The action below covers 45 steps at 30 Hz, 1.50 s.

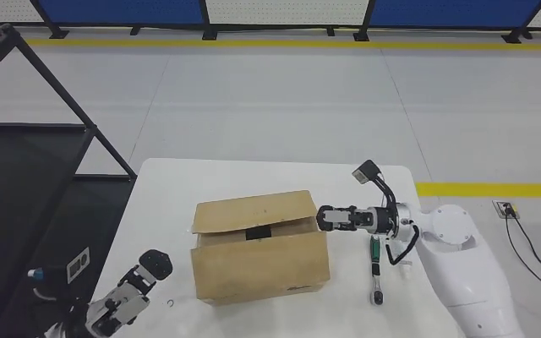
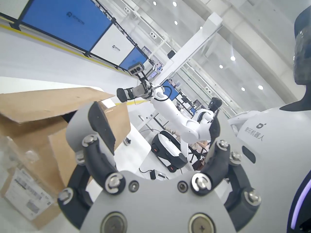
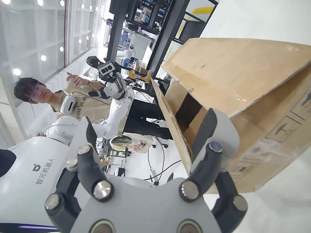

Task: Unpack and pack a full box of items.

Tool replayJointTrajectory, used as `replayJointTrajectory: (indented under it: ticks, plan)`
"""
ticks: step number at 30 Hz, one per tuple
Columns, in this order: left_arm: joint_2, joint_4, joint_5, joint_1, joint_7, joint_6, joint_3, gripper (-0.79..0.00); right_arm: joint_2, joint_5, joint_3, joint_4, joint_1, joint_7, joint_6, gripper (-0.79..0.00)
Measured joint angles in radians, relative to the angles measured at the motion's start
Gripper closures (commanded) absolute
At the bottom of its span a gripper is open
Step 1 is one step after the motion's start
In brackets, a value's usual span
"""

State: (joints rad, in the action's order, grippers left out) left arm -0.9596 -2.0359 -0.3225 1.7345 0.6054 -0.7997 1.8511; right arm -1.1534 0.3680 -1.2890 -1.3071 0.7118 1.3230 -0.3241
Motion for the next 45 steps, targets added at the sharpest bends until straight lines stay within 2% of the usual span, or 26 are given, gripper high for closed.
replayJointTrajectory:
  ticks: [5,9,15,21,30,32,35,40,45]
  plan:
    - [-0.003,0.033,-0.028,0.015,-0.026,0.007,0.043,-0.785,0.010,0.049,-0.015,-0.007,0.023,0.065,0.016,-0.785]
    - [-0.006,0.056,-0.023,0.010,-0.059,0.033,0.055,-0.785,0.013,0.126,-0.012,-0.016,0.030,0.142,-0.020,-0.785]
    - [-0.010,0.058,-0.004,-0.010,-0.056,0.049,0.027,-0.785,0.039,0.203,-0.026,-0.154,0.091,0.213,0.040,-0.785]
    - [-0.007,0.043,0.031,-0.032,0.046,0.050,-0.036,-0.785,0.083,0.201,0.009,-0.236,0.144,0.213,0.040,-0.785]
    - [0.011,0.038,0.037,-0.069,0.318,0.017,-0.139,-0.785,0.127,0.189,0.088,-0.174,0.137,0.213,0.039,-0.785]
    - [0.018,0.036,0.009,-0.070,0.400,0.002,-0.154,-0.785,0.130,0.182,0.096,-0.135,0.124,0.197,0.023,-0.785]
    - [0.033,0.009,0.020,-0.070,0.456,0.036,-0.169,-0.785,0.122,0.208,0.112,-0.062,0.088,0.152,-0.010,-0.785]
    - [0.066,-0.013,0.097,-0.054,0.465,0.050,-0.201,-0.785,0.093,0.191,0.181,0.056,-0.007,-0.004,0.015,-0.785]
    - [0.095,0.001,0.139,-0.036,0.435,0.020,-0.220,-0.785,0.062,0.173,0.255,0.126,-0.083,-0.088,-0.002,-0.785]
